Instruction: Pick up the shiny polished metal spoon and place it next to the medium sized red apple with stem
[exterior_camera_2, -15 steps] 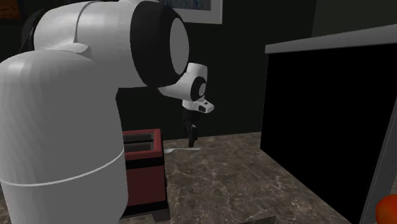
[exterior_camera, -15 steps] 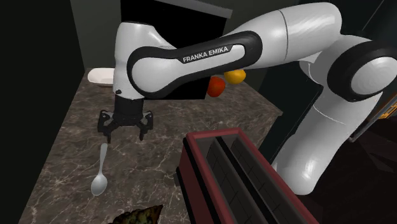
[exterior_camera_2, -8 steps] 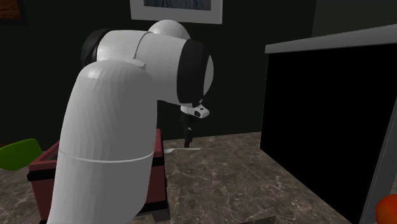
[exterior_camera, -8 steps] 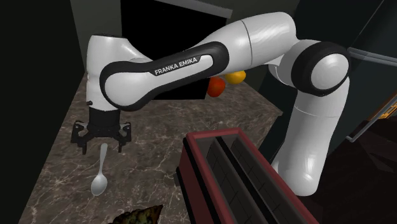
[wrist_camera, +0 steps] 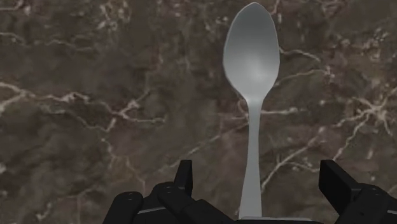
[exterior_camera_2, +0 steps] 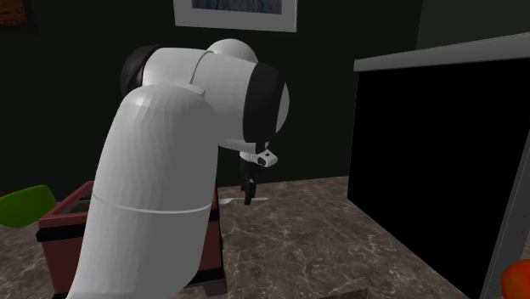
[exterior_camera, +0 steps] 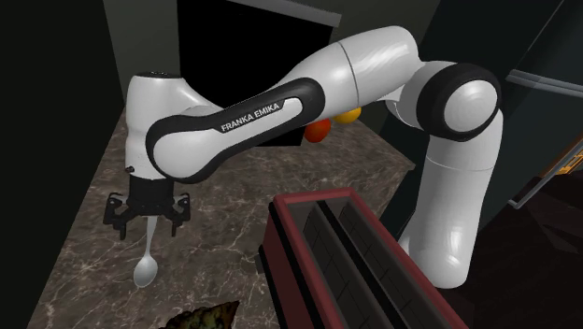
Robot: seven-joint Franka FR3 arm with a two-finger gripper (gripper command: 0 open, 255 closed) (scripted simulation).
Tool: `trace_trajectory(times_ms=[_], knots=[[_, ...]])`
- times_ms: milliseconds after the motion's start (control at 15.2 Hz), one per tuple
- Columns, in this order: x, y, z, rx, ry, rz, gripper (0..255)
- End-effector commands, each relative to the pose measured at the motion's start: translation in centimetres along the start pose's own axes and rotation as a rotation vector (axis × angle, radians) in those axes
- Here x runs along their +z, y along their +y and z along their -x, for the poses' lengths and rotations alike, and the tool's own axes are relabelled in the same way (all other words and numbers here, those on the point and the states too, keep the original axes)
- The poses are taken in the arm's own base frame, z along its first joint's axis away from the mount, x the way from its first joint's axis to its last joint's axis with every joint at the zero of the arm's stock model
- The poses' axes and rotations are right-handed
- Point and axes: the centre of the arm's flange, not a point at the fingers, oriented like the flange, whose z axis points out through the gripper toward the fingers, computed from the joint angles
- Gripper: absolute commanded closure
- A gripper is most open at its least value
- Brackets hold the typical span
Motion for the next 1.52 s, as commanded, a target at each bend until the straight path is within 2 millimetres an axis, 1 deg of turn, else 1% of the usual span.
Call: trace_trajectory(times_ms=[0, 264, 330, 924, 1452], knots=[[0.1, 0.0, 0.0, 0.000, 0.000, 0.000, 0], [0.1, 0.0, 0.0, 0.000, 0.000, 0.000, 0], [0.1, 0.0, 0.0, 0.000, 0.000, 0.000, 255], [0.1, 0.0, 0.0, 0.000, 0.000, 0.000, 255], [-4.0, -0.7, 0.6, 0.000, 0.000, 0.000, 255]])
